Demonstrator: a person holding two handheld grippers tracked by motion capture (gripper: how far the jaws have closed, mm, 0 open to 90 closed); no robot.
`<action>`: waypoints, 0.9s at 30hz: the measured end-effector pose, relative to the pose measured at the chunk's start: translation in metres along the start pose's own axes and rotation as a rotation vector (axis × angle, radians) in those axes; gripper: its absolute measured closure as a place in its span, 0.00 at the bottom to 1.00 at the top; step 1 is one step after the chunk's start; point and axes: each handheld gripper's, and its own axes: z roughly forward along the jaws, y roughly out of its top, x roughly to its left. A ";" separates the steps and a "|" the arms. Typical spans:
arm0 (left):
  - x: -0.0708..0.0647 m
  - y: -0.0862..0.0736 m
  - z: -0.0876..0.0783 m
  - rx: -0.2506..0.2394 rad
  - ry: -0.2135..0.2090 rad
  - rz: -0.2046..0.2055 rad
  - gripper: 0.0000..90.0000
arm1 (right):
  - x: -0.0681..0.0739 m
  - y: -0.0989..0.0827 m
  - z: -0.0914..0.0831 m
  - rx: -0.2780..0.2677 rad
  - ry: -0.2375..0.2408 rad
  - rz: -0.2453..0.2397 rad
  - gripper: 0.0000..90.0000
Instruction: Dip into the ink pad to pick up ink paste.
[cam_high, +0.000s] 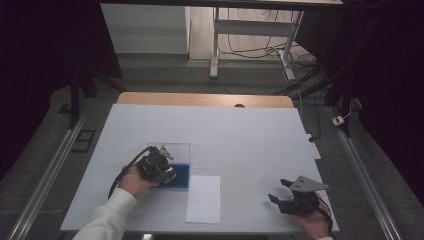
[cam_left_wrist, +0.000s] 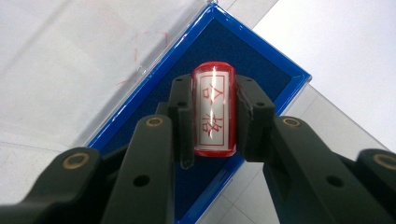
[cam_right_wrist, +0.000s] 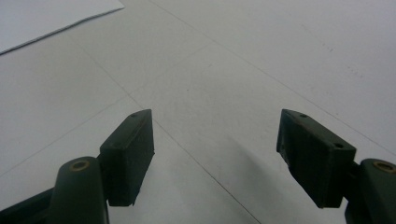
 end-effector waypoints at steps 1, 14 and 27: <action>0.000 0.000 0.000 -0.001 0.000 -0.002 0.79 | 0.000 0.000 0.000 0.001 -0.001 -0.001 0.30; -0.001 -0.002 0.000 -0.012 0.005 -0.007 0.79 | 0.000 0.000 -0.001 -0.002 -0.001 -0.002 0.30; 0.004 -0.004 -0.017 -0.142 -0.016 -0.033 0.78 | -0.004 -0.001 -0.004 -0.005 -0.015 0.012 0.30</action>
